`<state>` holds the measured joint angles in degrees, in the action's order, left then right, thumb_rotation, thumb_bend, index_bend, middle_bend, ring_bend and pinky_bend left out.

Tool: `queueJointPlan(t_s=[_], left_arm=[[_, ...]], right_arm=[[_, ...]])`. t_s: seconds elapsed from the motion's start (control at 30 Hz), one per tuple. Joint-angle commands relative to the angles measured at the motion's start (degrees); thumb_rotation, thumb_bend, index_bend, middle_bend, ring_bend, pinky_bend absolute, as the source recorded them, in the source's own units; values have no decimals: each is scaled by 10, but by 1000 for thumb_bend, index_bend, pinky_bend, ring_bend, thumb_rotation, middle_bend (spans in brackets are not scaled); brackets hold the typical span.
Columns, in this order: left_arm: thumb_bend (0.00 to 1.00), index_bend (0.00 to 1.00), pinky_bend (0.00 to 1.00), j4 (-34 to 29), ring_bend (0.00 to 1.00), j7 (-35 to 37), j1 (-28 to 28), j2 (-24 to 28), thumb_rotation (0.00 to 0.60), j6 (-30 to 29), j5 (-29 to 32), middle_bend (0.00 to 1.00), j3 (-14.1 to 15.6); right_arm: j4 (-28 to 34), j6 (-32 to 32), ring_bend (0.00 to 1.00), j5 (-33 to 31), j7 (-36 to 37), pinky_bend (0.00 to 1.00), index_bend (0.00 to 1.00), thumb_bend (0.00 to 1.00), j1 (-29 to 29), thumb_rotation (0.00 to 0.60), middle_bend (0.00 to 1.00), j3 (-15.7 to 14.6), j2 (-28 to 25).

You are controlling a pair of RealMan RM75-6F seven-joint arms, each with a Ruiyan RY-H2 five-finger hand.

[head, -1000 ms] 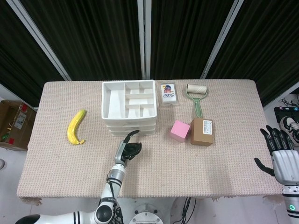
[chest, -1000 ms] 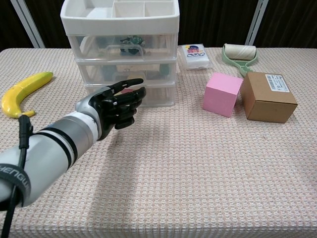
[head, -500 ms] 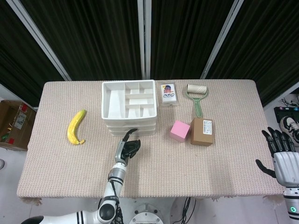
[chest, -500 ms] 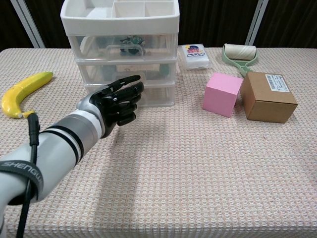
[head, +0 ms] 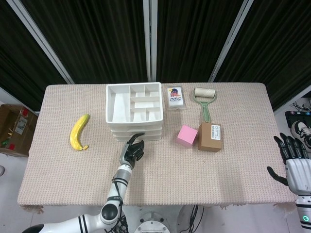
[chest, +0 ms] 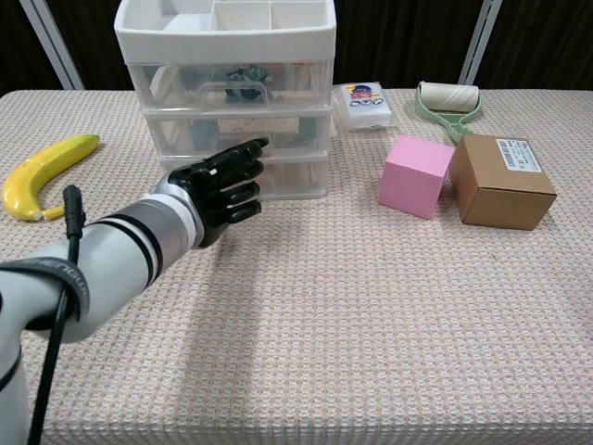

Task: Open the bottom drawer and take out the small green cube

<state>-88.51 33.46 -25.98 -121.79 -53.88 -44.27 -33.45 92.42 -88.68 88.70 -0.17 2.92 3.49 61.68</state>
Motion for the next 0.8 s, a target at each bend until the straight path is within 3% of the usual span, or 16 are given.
queueJointPlan(t_s=[0.03,0.33,0.7,0.8], left_arm=[[514,352,1000,3,956,3,-1,5,600,7,4,848,-4],[525,476,1000,0,957,14,8,16,600,15,0,845,8],[523,477,1000,-28,955,20,36,27,600,4,-12,842,49],[523,407,1000,-35,950,16,42,31,600,-1,-19,829,59]], right_arm=[[0,2,0,-1,0,0,0,133,1,600,0,0,0],[-3,8,0,-1,2,0,0,132,3,600,0,0,3],[-1,10,0,3,0,0,0,133,4,600,0,-2,4],[-2,10,0,3,1,0,0,132,4,600,0,-3,5]])
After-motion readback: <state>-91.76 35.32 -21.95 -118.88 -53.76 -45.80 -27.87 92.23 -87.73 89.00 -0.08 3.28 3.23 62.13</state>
